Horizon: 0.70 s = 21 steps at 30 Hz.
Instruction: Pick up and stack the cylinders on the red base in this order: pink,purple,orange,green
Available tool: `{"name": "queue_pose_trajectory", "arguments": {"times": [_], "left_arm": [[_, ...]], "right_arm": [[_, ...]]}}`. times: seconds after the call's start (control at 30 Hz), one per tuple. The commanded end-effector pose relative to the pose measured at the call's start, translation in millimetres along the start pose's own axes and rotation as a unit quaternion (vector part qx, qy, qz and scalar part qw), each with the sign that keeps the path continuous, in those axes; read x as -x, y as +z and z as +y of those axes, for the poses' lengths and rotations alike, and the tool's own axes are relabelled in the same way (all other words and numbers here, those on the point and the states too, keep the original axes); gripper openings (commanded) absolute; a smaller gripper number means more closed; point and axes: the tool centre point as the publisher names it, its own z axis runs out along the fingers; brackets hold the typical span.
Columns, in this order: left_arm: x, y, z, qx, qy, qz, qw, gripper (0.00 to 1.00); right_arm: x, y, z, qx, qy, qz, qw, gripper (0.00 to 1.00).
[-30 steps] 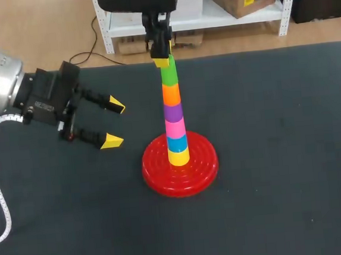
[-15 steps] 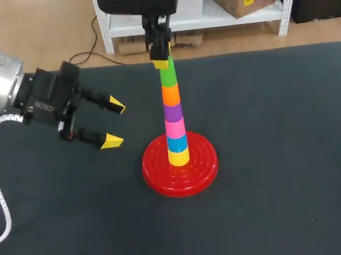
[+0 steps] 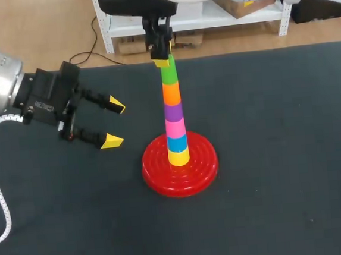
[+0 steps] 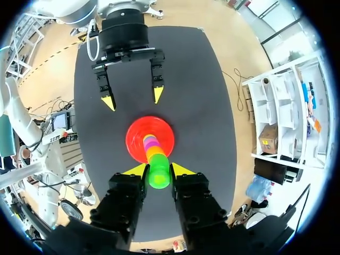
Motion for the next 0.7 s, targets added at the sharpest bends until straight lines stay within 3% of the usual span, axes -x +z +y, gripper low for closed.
{"name": "queue_pose_trajectory", "arguments": {"times": [0.03,0.7], "left_arm": [[-1.4,0,-0.4,0.001,0.001,-0.002,1.0,1.0],[-1.4,0,-0.4,0.001,0.001,-0.002,1.0,1.0]], "right_arm": [[-1,3,-1,0.001,-0.001,-0.002,1.0,0.0],[-1,37,-10,0.055,0.014,-0.018,0.998,0.0]]}}
